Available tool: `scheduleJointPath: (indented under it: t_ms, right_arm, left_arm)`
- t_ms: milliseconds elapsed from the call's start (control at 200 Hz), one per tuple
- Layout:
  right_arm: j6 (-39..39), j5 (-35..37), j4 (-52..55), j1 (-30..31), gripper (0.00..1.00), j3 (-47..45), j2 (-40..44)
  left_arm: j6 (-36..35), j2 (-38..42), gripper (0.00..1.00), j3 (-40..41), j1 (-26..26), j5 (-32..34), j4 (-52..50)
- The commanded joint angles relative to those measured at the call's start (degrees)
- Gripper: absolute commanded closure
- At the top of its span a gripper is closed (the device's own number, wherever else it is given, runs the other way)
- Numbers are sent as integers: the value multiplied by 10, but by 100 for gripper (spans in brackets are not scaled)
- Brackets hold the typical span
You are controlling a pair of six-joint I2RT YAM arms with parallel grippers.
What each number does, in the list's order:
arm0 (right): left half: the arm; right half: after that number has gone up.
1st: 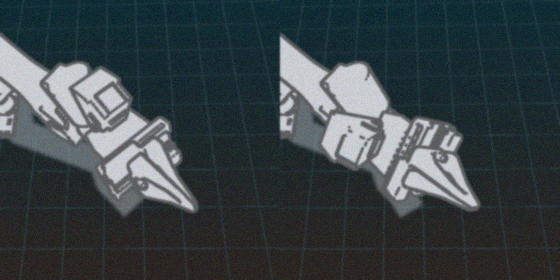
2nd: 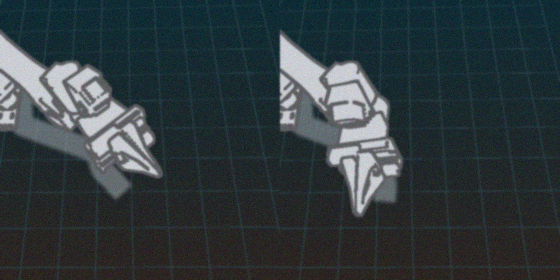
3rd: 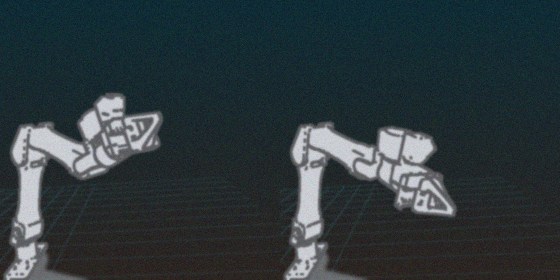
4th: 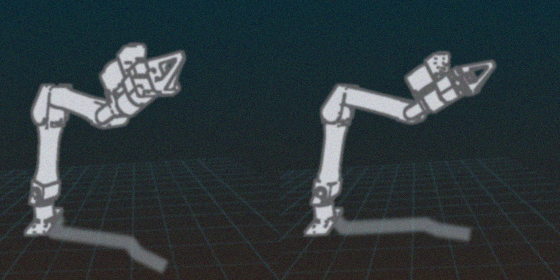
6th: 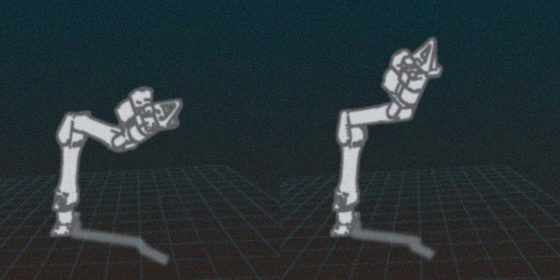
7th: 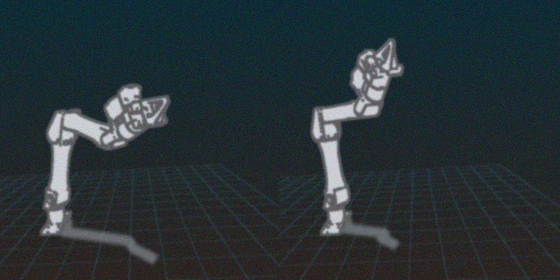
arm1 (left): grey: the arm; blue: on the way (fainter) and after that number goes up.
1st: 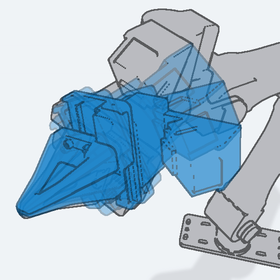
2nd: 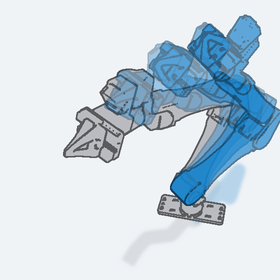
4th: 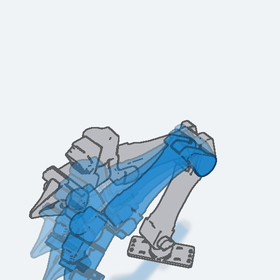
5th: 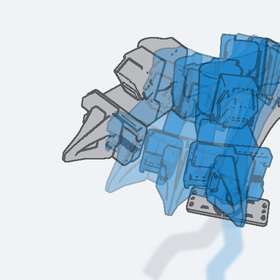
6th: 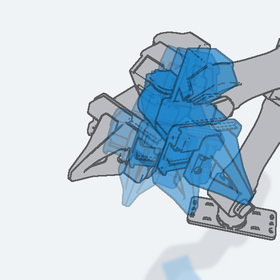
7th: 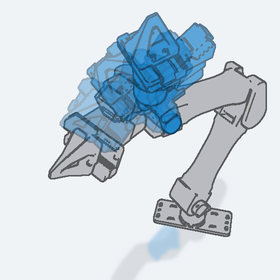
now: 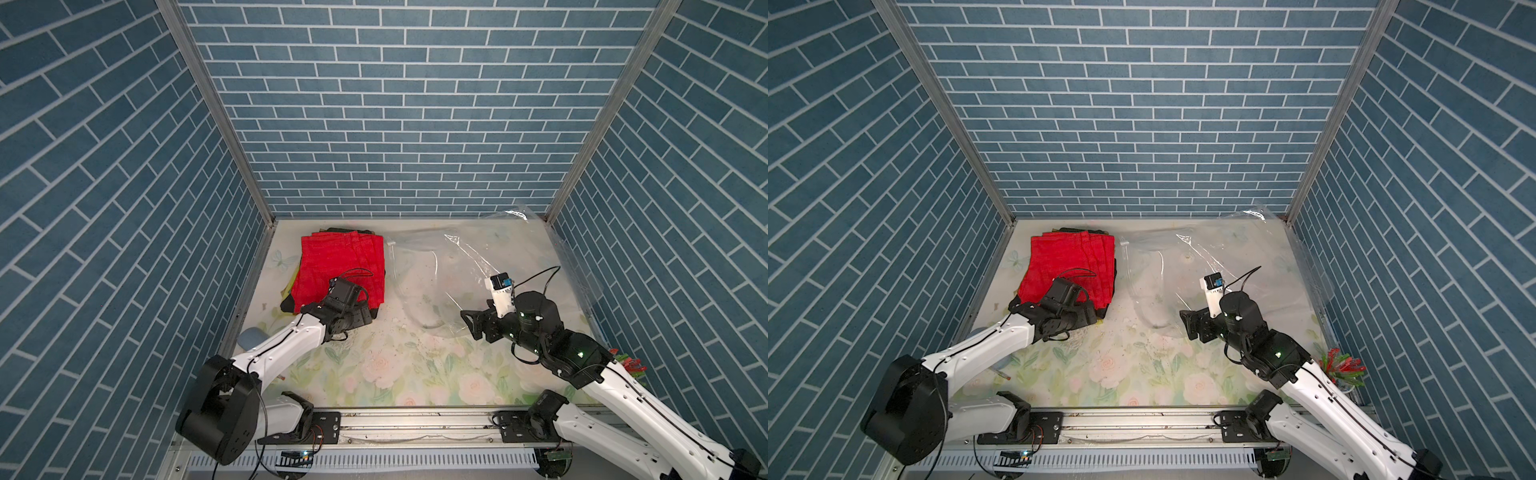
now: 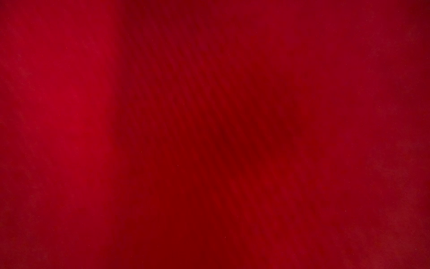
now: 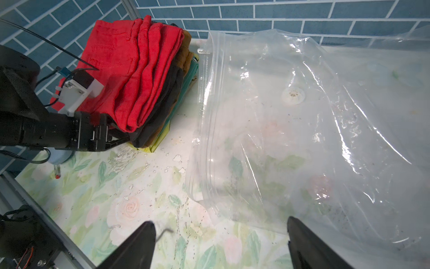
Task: Take the trousers out of the vacuum bag
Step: Adjust the trousers at the center of the board, then reset both arms
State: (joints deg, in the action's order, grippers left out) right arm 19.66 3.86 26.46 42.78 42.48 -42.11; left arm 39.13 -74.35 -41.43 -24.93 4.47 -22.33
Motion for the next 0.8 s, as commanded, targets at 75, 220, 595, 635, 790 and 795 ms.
scheduleJointPath:
  t_ms: [75, 220, 595, 635, 790, 795]
  right_arm:
    - [-8, 50, -47, -5, 9, -4, -16]
    - [-3, 86, -70, -8, 9, -8, -13]
    - [-53, 194, -173, -44, 6, -27, -50]
    - [-59, 204, -193, -53, 5, -40, -47]
    - [-61, 183, -236, -114, 4, -74, -41]
    - [-61, 181, -237, -117, 4, -75, -41]
  left_arm:
    - [-43, -20, 3, -63, 51, 69, 75]
    - [-62, 1, 0, -85, 58, 52, 80]
    - [-90, 159, 1, -3, 24, 54, 148]
    - [-95, 170, 0, 14, 18, 65, 157]
    - [-90, 204, 0, 81, 10, 70, 192]
    - [-90, 205, 0, 83, 10, 70, 192]
